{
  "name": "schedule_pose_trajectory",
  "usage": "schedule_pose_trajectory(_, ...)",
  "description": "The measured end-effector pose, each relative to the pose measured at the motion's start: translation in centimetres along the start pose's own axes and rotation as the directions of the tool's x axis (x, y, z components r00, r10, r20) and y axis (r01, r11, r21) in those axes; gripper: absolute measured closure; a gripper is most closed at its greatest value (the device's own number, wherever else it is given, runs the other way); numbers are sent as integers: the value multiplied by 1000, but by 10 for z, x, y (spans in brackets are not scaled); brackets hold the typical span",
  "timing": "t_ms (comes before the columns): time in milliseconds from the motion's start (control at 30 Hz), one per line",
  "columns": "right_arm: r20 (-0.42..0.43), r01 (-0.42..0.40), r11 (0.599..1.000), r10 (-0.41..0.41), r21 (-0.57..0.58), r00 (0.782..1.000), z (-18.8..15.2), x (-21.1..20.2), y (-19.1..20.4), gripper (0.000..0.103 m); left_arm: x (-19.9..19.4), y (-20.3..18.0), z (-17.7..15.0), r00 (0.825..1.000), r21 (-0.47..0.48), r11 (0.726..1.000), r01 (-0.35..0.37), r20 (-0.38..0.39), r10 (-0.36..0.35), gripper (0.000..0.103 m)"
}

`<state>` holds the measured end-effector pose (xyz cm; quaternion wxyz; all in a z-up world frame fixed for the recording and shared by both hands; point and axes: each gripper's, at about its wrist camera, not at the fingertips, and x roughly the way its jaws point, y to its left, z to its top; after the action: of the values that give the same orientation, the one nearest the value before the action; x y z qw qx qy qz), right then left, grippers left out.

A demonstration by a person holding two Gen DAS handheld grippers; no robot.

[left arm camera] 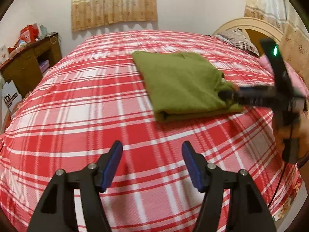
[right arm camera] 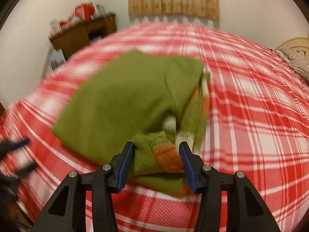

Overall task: Fold small clothes
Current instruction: 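Grasp the folded sweater bundle edge with the right tool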

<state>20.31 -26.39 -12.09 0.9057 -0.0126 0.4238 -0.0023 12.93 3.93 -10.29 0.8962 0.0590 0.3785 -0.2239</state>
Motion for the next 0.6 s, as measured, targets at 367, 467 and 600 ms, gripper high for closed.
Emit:
schedule_pose_trajectory(367,81,-87,968,70,235,994,-46,-25,-37,93,11,15,4,997,-39,997,-66,-44,65,37)
schedule_pose_trajectory(467,100,-112,953,86,282,991,-55,-25,-43,93,12,19,5,993,-38,993,-110,-56,108,37)
schedule_pose_trajectory(600,37,-67,958,59,278,998,-64,-30,-41,93,18,23,7,982,-28,984,-173,-84,170,37)
